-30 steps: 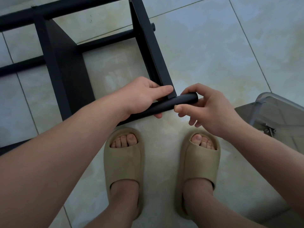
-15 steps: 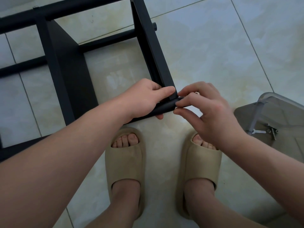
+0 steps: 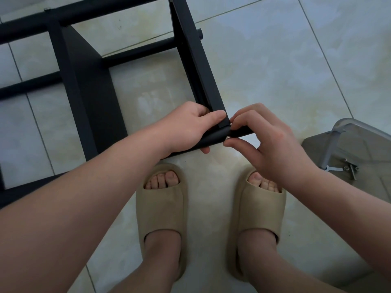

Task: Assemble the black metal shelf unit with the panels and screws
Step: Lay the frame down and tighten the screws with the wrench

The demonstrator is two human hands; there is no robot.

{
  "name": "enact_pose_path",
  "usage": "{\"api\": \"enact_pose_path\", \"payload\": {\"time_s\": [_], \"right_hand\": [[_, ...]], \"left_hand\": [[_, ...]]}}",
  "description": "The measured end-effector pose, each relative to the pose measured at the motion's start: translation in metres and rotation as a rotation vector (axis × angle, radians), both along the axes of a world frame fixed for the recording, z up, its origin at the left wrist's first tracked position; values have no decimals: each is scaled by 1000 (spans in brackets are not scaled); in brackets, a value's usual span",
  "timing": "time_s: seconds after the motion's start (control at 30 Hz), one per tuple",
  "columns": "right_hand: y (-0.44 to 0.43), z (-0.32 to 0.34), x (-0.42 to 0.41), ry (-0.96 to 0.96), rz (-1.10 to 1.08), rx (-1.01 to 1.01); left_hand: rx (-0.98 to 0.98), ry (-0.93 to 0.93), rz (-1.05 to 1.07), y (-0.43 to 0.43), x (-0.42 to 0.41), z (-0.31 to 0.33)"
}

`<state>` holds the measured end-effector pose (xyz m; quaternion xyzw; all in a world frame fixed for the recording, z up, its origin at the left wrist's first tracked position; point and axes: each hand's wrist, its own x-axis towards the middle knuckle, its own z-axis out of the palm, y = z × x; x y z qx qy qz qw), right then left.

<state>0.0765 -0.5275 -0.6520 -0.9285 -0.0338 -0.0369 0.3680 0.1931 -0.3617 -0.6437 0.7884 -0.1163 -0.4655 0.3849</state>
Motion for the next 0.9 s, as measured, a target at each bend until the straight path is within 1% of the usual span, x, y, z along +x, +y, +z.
{"api": "enact_pose_path", "payload": {"time_s": [0.1,0.2,0.33,0.47,0.57,0.67,0.9], "right_hand": [[-1,1,3,52,-40,-1],[-2,3,8,105,-76,48],[-6,6,12,149,-69,95],[-11,7,12,182,-47,138],[-4,6,8,183,-113,168],[2,6,7,188,-176,186],[5,7,7,232,-234,203]], "left_hand": [[-15,-16,16,1,-1,-2],[-48,-12,40,1,-1,-1],[-93,0,91,2,-1,1],[-90,9,98,3,-1,1],[-90,26,107,3,0,3],[-53,-3,100,2,3,4],[-35,26,87,2,4,7]]}}
